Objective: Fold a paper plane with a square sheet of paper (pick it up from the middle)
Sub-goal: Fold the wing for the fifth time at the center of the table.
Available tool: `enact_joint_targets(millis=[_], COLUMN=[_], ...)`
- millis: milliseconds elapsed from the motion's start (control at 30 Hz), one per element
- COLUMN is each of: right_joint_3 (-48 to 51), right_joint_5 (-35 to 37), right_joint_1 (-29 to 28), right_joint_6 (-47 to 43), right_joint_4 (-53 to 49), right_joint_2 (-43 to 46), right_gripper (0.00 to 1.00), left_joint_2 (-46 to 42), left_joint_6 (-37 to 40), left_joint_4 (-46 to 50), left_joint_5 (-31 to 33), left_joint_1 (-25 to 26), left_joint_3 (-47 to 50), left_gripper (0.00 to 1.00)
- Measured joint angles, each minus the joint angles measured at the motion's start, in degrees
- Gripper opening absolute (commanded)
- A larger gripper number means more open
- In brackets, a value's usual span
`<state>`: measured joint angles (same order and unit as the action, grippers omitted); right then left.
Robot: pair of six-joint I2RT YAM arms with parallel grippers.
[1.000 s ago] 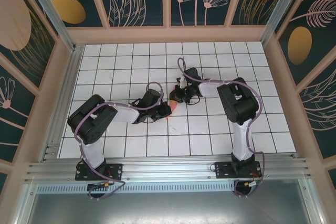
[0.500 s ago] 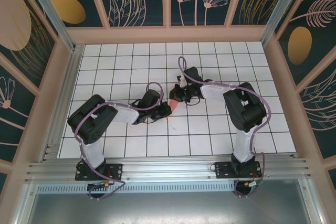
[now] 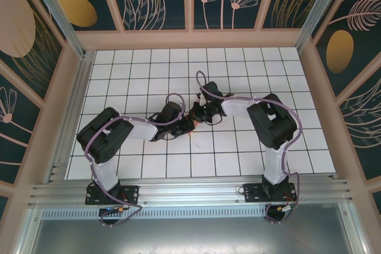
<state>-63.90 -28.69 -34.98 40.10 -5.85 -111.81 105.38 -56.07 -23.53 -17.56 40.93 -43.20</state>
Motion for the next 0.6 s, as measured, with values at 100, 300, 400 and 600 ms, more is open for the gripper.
enact_joint_targets(millis=[100, 300, 400, 600], right_joint_3=[0.2, -0.3, -1.4, -4.5], right_joint_5=[0.2, 0.2, -0.4, -2.0], right_joint_1=[0.1, 0.5, 0.9, 2.0], right_joint_6=[0.9, 0.7, 0.3, -1.8], right_joint_4=[0.4, -0.1, -1.6, -4.7], right_joint_2=[-0.6, -1.2, -1.8, -3.5], right_gripper=[0.0, 0.0, 0.0, 0.01], left_joint_2=[0.0, 0.0, 0.0, 0.0], left_joint_6=[0.0, 0.0, 0.0, 0.0], left_joint_4=[-0.2, -0.3, -0.8, -1.5], left_joint_5=[0.0, 0.0, 0.0, 0.0], left_joint_1=[0.0, 0.0, 0.0, 0.0], left_joint_3=[0.1, 0.2, 0.5, 0.7], left_gripper=[0.0, 0.0, 0.0, 0.0])
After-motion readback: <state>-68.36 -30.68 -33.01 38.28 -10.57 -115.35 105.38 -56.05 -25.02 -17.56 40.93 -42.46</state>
